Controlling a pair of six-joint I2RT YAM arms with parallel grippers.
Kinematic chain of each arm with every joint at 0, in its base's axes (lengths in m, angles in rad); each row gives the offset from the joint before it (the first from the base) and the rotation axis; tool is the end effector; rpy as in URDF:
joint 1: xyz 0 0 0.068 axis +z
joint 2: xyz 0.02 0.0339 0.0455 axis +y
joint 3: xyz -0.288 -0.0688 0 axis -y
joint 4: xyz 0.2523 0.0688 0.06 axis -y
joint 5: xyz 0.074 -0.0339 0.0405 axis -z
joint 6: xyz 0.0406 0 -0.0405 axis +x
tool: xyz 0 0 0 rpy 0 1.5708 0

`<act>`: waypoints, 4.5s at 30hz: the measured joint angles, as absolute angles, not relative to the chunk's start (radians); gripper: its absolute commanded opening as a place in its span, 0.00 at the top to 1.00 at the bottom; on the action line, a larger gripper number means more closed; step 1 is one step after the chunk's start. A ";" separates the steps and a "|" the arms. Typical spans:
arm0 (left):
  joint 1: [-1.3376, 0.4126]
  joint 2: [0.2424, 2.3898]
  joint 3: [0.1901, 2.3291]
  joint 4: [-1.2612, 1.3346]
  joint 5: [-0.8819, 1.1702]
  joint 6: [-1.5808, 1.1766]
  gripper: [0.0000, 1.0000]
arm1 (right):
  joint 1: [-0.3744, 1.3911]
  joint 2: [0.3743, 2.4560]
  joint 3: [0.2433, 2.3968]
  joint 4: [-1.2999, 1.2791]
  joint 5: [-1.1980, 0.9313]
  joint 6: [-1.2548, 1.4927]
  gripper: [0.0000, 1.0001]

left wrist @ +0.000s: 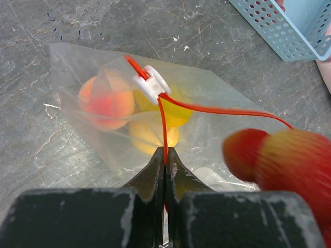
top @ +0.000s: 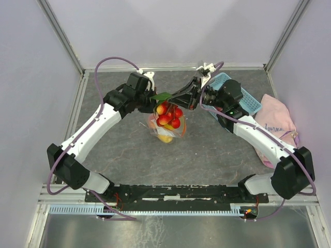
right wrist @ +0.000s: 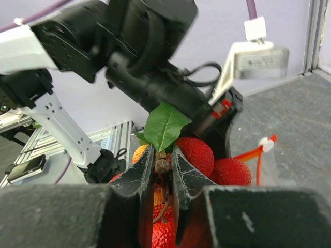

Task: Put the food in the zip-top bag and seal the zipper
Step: Place the fake fruit in the zipper food storage bag.

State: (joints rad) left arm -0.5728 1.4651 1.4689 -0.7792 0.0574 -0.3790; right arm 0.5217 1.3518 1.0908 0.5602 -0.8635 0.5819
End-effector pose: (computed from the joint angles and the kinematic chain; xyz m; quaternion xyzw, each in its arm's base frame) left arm 0.2706 -0.1773 0.3807 0.1002 0.9162 -0.2009 0.3320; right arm 0.2556 0.1825 0.4171 -0.3203 0.5492 0.5947 0.4920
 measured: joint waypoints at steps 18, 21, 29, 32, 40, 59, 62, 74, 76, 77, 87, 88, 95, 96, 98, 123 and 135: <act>-0.573 1.441 1.446 -0.771 0.063 -0.355 0.97 | 0.519 1.343 1.014 0.333 -0.694 0.356 0.98; -0.573 1.437 1.440 -0.769 0.064 -0.350 0.97 | 0.509 1.327 1.014 0.287 -0.621 0.347 0.98; -0.573 1.437 1.426 -0.768 0.081 -0.345 0.97 | 0.478 1.322 1.045 0.166 -0.463 0.413 0.98; -0.573 1.437 1.422 -0.768 0.084 -0.344 0.97 | 0.472 1.322 1.076 0.124 -0.414 0.459 0.98; -0.573 1.437 1.419 -0.768 0.107 -0.344 0.97 | 0.462 1.322 1.132 0.044 -0.298 0.578 0.98; -0.598 1.448 1.420 -0.767 0.142 -0.344 0.97 | 0.492 1.323 1.155 -0.063 -0.063 0.666 0.98; -0.603 1.451 1.420 -0.766 0.142 -0.344 0.97 | 0.510 1.323 1.163 -0.076 -0.019 0.671 0.98; -0.635 1.478 1.436 -0.763 0.141 -0.344 0.97 | 0.636 1.323 1.167 -0.070 0.192 0.657 0.98; -0.637 1.478 1.443 -0.765 0.141 -0.345 0.97 | 0.670 1.323 1.167 -0.059 0.236 0.632 0.98; -0.637 1.478 1.448 -0.765 0.141 -0.345 0.97 | 0.693 1.323 1.165 -0.044 0.259 0.611 0.98; -0.637 1.478 1.451 -0.776 0.128 -0.345 0.97 | 0.790 1.321 1.021 0.165 0.241 0.358 0.98; -0.637 1.478 1.452 -0.777 0.124 -0.345 0.97 | 0.790 1.317 1.002 0.177 0.221 0.332 0.98; -0.629 1.478 1.457 -0.777 0.106 -0.345 0.97 | 0.790 1.264 0.963 0.136 0.067 0.158 0.98; -0.627 1.478 1.457 -0.777 0.105 -0.345 0.97 | 0.790 1.256 0.971 0.115 0.043 0.138 0.98; -0.624 1.478 1.458 -0.777 0.105 -0.345 0.97 | 0.790 1.252 1.011 0.055 0.001 0.098 0.98; -0.601 1.479 1.457 -0.776 0.109 -0.366 0.97 | 0.790 1.189 1.060 -0.202 -0.288 -0.109 0.98; -0.600 1.480 1.456 -0.774 0.139 -0.366 0.97 | 0.790 1.409 1.232 -0.347 -0.212 -0.091 0.67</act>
State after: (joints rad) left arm -0.5999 1.4796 1.4555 -0.7742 0.1387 -0.3664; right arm 0.7902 1.4094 1.2324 -0.3470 -0.2115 -0.0914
